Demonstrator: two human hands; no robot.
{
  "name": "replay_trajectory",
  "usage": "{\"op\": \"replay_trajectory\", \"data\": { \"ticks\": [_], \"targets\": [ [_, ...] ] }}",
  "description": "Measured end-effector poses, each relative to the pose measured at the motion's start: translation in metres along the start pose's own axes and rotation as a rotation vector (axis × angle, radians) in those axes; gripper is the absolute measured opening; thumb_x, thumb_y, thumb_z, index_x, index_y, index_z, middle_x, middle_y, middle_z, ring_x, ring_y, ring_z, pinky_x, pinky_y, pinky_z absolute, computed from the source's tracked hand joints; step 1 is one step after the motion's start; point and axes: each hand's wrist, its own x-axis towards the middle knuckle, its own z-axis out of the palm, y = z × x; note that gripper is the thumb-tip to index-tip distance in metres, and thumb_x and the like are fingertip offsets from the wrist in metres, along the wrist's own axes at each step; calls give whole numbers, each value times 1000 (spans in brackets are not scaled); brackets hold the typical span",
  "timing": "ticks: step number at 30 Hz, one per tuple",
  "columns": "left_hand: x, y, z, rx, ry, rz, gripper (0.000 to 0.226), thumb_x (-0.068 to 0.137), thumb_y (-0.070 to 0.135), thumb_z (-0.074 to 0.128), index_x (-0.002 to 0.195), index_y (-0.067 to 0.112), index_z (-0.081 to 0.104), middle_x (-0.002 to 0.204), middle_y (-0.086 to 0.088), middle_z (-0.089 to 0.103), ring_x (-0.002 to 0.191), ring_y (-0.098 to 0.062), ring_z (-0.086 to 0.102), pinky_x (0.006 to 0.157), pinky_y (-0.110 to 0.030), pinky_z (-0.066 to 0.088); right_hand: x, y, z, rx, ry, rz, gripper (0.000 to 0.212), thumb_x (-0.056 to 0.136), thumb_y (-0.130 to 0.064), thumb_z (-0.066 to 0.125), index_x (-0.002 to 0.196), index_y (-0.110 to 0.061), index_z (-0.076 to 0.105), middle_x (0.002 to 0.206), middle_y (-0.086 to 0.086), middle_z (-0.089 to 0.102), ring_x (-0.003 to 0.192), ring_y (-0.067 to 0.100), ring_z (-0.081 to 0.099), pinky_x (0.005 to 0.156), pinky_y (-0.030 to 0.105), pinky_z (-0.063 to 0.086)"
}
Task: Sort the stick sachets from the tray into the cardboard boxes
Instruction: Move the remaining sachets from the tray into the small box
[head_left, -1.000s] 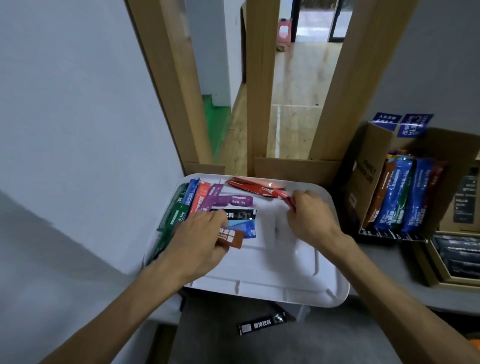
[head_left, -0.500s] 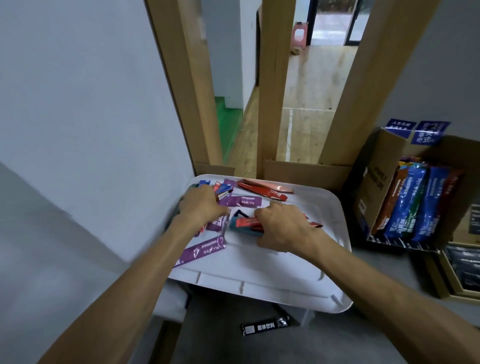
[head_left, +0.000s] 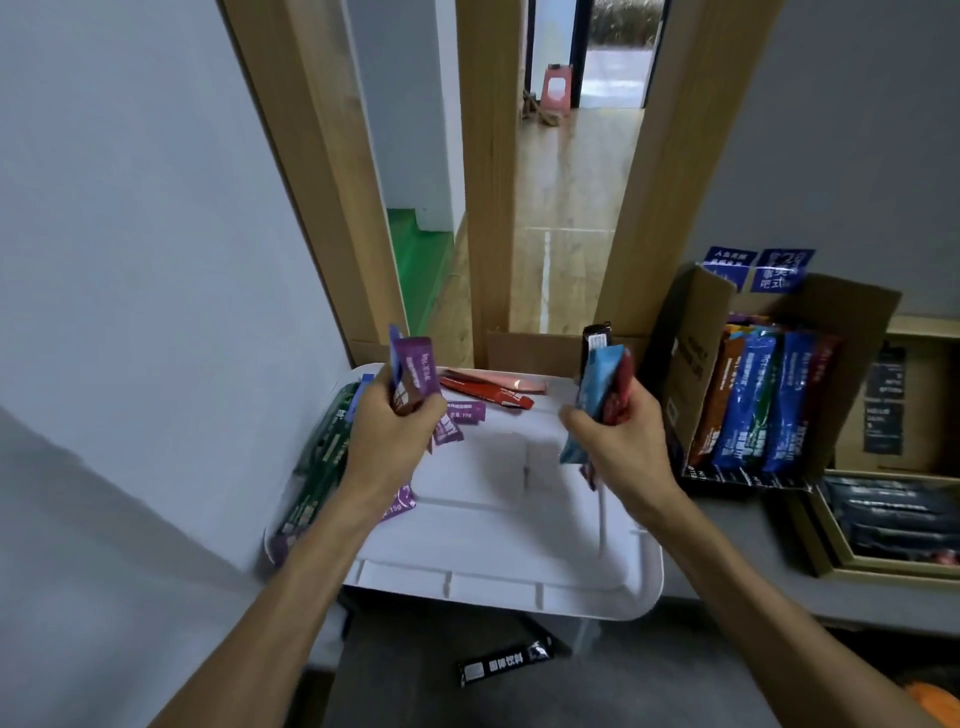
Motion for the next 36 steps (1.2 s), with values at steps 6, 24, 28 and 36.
{"op": "replay_trajectory", "data": {
  "ticks": [6, 24, 28, 36],
  "targets": [
    [-20, -34, 33, -56, 5, -77, 24, 86, 3, 70, 85, 24, 59, 75, 5, 65, 61, 6, 59, 64, -21, 46, -21, 36, 16, -34, 75, 67, 26, 82, -8, 79, 93, -26, 64, 84, -8, 70, 78, 4, 68, 66, 19, 58],
    [-73, 42, 81, 658, -584, 297, 41, 93, 31, 65, 132, 28, 52, 124, 8, 62, 111, -7, 58, 95, -21, 46, -47, 18, -39, 545, -14, 157, 72, 52, -57, 91, 101, -8, 70, 97, 14, 76, 88, 26, 74, 73, 35, 61],
    [-90, 55, 114, 778, -604, 313, 27, 96, 36, 58, 120, 25, 55, 117, 4, 63, 102, -12, 59, 79, -19, 39, -51, 14, -60, 526, 134, 154, 45, 64, -34, 91, 95, -7, 71, 87, 11, 75, 83, 27, 72, 73, 31, 60],
    [-104, 46, 191, 608, -321, 316, 34, 96, 20, 56, 130, 19, 52, 117, 0, 59, 104, -15, 56, 80, -18, 38, -7, 9, -87, 460, 486, 41, 8, 89, -12, 72, 97, -9, 71, 89, 7, 76, 81, 15, 72, 78, 36, 61]
  ]
}}
